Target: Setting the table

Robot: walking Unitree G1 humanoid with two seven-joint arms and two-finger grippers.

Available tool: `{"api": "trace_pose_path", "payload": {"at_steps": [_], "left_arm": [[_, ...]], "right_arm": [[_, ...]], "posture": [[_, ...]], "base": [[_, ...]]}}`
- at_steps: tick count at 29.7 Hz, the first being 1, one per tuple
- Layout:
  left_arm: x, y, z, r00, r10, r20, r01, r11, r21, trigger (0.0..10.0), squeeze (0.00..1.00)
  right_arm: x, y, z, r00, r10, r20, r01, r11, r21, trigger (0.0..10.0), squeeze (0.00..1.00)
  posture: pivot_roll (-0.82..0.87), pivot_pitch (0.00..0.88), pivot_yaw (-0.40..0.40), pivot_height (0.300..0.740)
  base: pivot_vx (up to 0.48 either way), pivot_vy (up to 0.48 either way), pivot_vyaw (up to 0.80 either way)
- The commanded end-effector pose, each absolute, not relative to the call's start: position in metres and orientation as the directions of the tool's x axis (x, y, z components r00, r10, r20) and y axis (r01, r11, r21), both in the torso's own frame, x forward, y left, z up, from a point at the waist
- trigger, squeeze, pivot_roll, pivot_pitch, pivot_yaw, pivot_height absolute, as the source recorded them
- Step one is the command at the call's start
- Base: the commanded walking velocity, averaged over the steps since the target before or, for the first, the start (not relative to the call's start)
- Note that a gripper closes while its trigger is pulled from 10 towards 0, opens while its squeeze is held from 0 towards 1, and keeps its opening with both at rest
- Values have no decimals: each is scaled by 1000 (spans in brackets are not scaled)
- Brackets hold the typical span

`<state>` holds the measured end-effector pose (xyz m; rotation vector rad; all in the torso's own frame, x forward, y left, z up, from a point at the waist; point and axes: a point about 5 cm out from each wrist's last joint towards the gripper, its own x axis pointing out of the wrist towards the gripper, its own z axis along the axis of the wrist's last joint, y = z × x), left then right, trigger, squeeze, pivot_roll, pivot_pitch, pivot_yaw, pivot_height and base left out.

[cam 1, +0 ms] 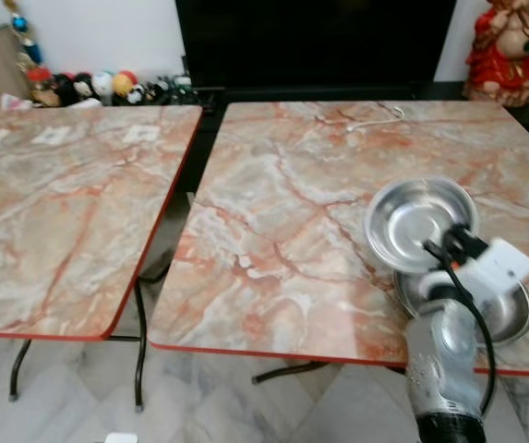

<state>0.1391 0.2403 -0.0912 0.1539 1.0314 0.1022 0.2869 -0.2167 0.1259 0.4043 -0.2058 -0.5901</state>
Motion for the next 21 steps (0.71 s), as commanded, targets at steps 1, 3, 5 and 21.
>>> {"api": "trace_pose_path", "payload": {"at_steps": [1,3,5,21], "left_arm": [[141,241,-90,514,159,-843,-3,983,183,10000,0],[141,241,-90,513,157,-844,1,983,184,10000,0],[141,241,-90,512,156,-845,4,983,184,10000,0],[141,242,-90,512,153,-846,20,982,190,10000,0]], "right_arm": [[283,-222,139,777,-623,95,515,714,474,10000,0],[277,-228,141,748,-659,80,555,687,468,10000,0],[272,-230,140,741,-670,53,578,675,458,10000,0],[277,-220,120,773,-620,-133,586,620,521,10000,0]], "posture": [[-145,0,54,740],[-147,0,54,740],[-153,0,56,740],[-144,0,55,740]], "base": [[0,0,0],[0,0,0],[0,0,0],[0,0,0]]}}
